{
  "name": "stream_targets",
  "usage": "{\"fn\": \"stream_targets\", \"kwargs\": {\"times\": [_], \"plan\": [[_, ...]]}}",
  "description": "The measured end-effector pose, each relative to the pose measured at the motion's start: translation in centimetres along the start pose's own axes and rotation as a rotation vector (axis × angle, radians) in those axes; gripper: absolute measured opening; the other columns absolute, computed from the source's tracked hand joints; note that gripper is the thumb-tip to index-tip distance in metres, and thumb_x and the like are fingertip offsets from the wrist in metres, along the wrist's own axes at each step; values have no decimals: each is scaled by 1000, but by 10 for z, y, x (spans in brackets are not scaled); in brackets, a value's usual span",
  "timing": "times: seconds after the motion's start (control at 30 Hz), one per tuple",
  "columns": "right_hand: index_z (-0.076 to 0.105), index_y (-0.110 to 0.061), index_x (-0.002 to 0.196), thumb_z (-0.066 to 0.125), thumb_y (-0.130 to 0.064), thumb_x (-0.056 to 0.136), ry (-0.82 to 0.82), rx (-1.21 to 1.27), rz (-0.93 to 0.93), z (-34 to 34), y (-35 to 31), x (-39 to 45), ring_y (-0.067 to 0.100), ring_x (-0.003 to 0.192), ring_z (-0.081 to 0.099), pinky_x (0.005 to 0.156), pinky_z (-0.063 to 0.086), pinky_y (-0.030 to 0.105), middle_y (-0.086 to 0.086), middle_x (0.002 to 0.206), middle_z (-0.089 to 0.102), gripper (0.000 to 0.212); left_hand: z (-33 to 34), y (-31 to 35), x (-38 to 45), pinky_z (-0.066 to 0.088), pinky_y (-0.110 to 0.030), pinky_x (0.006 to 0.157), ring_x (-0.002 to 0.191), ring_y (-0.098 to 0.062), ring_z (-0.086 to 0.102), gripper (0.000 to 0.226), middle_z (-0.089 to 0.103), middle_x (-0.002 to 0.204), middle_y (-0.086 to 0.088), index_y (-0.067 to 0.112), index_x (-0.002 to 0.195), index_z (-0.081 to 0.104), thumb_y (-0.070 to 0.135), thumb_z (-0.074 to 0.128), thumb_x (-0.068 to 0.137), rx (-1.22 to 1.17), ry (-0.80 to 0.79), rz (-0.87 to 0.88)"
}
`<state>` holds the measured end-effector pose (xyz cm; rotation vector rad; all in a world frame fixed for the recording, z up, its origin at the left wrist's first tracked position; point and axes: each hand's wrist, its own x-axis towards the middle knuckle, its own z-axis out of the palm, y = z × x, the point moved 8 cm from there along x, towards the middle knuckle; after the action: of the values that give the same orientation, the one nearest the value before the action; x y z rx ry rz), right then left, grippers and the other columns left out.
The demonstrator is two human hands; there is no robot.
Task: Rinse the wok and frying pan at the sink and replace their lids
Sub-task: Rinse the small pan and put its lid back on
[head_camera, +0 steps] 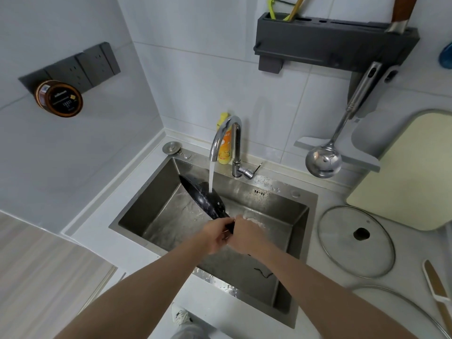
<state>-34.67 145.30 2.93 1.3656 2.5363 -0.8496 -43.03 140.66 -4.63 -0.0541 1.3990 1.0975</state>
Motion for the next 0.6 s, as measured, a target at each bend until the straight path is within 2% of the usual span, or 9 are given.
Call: {"fn": "stream_targets", "kwargs": {"times": [0.1, 0.2, 0.27, 0.37, 0.43, 0.53, 0.6], "plan": [[49, -8, 126, 56, -29, 88, -49, 79, 33, 10, 4, 3, 27, 96, 69, 71, 52, 33, 8, 107, 70, 44, -5, -5, 1, 53, -33, 80, 92, -23, 65, 34, 70, 106, -12, 0, 122, 63, 13, 67, 91, 2, 10, -11], [62, -15, 103, 62, -30, 82, -132, 278, 56, 19, 12, 1, 17, 54, 69, 47, 49, 25, 0, 70, 70, 27, -9, -12, -1, 51, -28, 64, 80, -19, 67, 26, 72, 97, -8, 3, 112, 65, 16, 70, 89, 48, 36, -18], [63, -13, 91, 69, -25, 81, -229, 440, 77, 24, 18, -5, 15, 39, 59, 44, 49, 23, 0, 51, 64, 16, -10, -17, -2, 50, -27, 61, 74, -18, 66, 20, 72, 90, -8, 5, 106, 65, 16, 68, 90, 65, 49, -23], [60, -4, 90, 76, -18, 79, -359, 698, 142, 30, 29, -15, 18, 41, 54, 45, 47, 23, 8, 54, 60, 23, -8, -23, -1, 53, -29, 65, 76, -19, 66, 23, 72, 93, -9, 7, 111, 64, 19, 66, 91, 78, 30, -35], [59, -2, 87, 74, -13, 82, -432, 857, 172, 34, 32, -20, 18, 45, 53, 47, 46, 26, 10, 57, 57, 19, -5, -27, -1, 54, -31, 71, 77, -20, 65, 22, 72, 96, -9, 8, 108, 65, 21, 66, 91, 72, 10, -44], [54, -4, 94, 66, -6, 90, -562, 1165, 310, 43, 36, -26, 13, 51, 53, 45, 46, 22, 7, 65, 58, 12, 3, -26, -5, 52, -29, 63, 71, -18, 63, 15, 71, 93, -7, 9, 96, 64, 23, 60, 93, 38, -36, -51], [52, -5, 100, 63, -11, 93, -661, 1304, 378, 50, 39, -31, 9, 52, 54, 44, 48, 18, 5, 71, 60, 14, 5, -24, -6, 49, -29, 62, 70, -20, 62, 15, 72, 96, -7, 10, 92, 63, 23, 55, 93, 27, -54, -45]]}}
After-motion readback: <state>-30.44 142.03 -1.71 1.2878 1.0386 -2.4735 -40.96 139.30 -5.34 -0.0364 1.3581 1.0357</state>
